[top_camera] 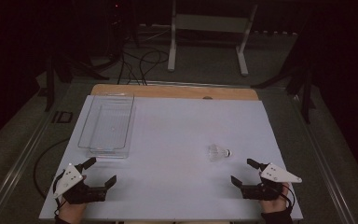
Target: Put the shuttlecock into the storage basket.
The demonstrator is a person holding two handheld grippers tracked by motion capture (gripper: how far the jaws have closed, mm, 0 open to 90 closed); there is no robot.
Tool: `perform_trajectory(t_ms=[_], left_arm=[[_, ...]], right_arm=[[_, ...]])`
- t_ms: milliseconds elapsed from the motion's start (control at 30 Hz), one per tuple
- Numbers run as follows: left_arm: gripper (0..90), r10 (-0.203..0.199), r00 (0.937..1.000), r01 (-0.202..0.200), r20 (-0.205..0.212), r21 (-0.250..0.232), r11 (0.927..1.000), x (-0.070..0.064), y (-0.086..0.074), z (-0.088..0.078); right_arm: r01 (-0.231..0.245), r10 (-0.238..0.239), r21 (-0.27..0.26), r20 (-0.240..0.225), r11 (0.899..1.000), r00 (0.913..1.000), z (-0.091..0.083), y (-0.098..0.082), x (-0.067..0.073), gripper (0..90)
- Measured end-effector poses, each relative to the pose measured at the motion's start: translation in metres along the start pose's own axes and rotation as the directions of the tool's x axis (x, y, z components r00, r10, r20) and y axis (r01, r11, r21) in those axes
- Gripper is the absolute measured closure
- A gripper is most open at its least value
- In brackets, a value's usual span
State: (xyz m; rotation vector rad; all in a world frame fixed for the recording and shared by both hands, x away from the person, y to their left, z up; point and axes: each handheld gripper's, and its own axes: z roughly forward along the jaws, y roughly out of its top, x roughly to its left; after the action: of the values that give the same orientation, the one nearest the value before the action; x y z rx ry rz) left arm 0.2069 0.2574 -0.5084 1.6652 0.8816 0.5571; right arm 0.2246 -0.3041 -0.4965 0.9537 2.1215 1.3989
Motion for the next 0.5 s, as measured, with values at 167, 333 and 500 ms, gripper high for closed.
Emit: perform_trajectory(t_ms=[167,333,500], left_arm=[[0.3,0.006,0.9999,-0.006,0.014,-0.022,0.9997,0.0002,-0.0002,-0.0001],[0.3,0.005,1.0000,-0.005,0.007,-0.035,0.9994,0.0014,-0.0007,-0.0009],[0.3,0.010,0.9999,-0.010,0.011,-0.035,0.9993,0.0005,-0.0005,-0.0008]], right_arm=[[0.020,-0.020,0.011,0.013,1.000,0.9997,0.0006,-0.0002,0.0023,9.5],[0.025,-0.025,0.010,0.010,1.000,0.9996,0.0007,-0.0003,0.0028,9.5],[0.034,-0.034,0.023,-0.002,0.999,0.9994,0.0017,0.0003,0.0045,9.5]])
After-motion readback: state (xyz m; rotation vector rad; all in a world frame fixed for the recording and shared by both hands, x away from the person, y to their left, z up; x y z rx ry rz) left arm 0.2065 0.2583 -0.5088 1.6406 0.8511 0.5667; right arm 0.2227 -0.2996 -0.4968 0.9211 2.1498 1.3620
